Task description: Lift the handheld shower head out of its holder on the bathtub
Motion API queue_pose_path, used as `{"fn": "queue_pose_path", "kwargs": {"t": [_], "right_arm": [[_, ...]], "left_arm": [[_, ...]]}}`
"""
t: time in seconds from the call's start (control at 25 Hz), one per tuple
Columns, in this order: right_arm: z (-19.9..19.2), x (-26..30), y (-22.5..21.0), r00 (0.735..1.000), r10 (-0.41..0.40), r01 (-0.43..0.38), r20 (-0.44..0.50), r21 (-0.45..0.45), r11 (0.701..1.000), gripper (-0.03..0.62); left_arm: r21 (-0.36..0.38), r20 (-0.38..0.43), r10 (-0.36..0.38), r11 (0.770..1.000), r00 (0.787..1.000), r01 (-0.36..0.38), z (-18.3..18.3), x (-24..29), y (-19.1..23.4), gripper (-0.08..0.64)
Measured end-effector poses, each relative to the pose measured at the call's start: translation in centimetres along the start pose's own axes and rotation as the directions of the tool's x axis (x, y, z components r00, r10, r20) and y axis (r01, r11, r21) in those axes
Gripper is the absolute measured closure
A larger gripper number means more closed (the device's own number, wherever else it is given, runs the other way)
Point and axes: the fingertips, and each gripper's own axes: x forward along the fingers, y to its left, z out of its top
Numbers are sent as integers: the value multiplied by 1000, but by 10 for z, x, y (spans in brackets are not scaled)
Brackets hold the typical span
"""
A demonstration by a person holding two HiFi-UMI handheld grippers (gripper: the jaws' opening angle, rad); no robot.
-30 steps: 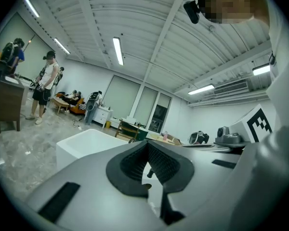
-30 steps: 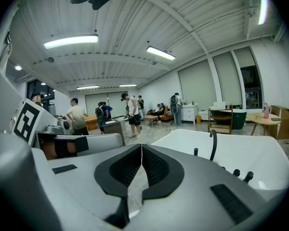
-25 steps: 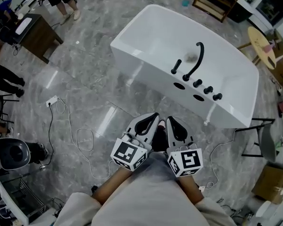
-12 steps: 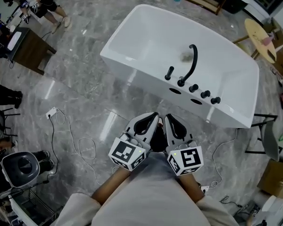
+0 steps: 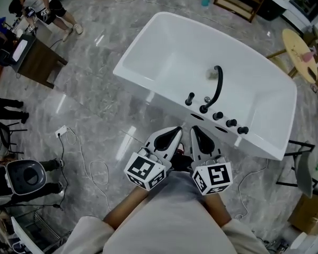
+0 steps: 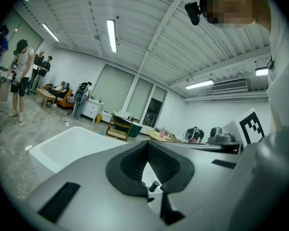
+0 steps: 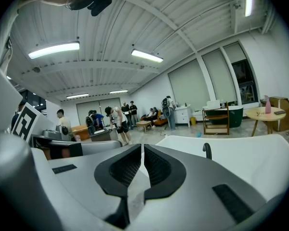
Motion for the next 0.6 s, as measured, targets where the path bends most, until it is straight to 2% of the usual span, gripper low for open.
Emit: {"fn": "queue_pose_path", "kwargs": {"t": [0.16, 0.36, 0.6], "right_arm": [[10, 18, -17, 1000, 24, -24, 13, -8, 1000, 574], [14, 30, -33, 999, 38, -38, 14, -9, 999, 574], [0, 40, -40, 998, 53, -53, -30, 8, 999, 573]], "left_arm": [[21, 12, 23, 1000, 1000, -23, 6, 22, 11, 555], [132, 19, 44, 990, 999, -47, 10, 43, 16, 555], [95, 6, 44, 994, 999, -44, 2, 58, 23, 555]]}}
